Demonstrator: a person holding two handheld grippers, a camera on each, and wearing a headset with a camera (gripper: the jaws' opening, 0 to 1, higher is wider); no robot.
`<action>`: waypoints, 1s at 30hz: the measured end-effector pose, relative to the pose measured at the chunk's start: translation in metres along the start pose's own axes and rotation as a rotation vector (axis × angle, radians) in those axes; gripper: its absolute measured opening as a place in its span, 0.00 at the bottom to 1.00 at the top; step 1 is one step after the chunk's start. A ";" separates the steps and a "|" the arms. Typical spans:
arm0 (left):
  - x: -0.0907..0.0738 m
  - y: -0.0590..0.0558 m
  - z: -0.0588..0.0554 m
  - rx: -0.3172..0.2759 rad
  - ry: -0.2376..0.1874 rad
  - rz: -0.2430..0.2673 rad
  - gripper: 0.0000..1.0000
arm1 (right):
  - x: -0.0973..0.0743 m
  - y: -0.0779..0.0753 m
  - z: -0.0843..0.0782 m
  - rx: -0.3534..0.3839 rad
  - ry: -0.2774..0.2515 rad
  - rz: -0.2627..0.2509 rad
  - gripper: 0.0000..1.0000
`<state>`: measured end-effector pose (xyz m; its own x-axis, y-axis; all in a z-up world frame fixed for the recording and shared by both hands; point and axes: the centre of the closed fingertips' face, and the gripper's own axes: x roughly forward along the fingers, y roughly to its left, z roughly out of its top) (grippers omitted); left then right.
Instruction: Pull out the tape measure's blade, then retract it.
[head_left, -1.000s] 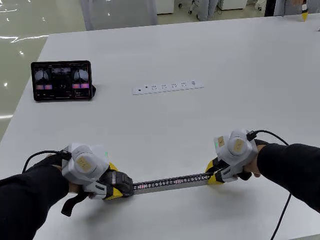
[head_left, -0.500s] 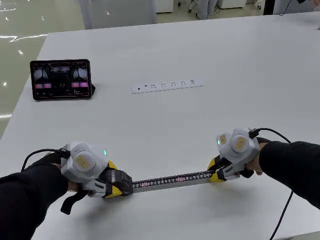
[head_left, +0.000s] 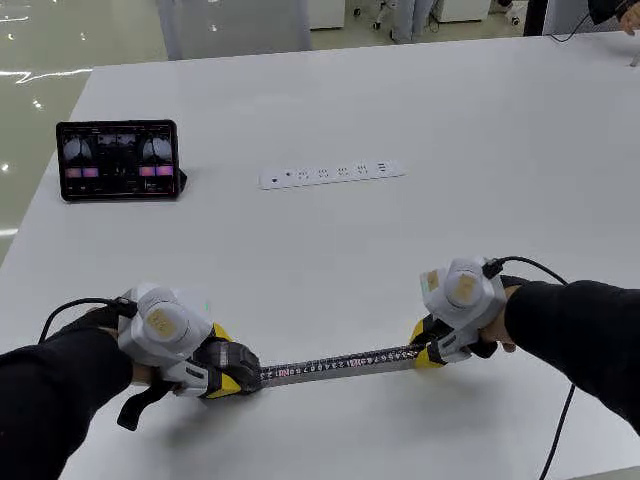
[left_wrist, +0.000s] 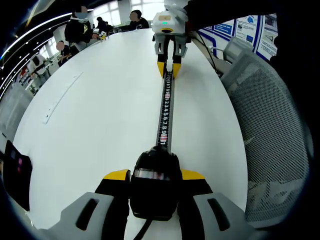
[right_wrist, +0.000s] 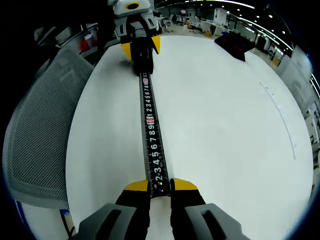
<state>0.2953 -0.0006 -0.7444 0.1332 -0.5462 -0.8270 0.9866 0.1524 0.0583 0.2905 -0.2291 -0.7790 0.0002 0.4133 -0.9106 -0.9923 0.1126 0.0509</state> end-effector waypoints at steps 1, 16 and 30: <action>0.000 0.000 0.000 0.000 0.000 0.001 0.32 | 0.000 0.000 0.000 -0.003 0.007 0.000 0.11; 0.001 0.001 -0.002 0.042 0.064 -0.030 0.33 | 0.000 0.002 -0.001 -0.024 -0.009 0.023 0.12; 0.000 0.001 -0.005 -0.003 0.086 -0.073 0.35 | -0.001 0.004 -0.001 -0.084 0.032 0.028 0.14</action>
<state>0.2957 0.0039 -0.7474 0.0521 -0.4830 -0.8741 0.9931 0.1172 -0.0056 0.2869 -0.2299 -0.7784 -0.0305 0.3861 -0.9220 -0.9987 0.0250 0.0436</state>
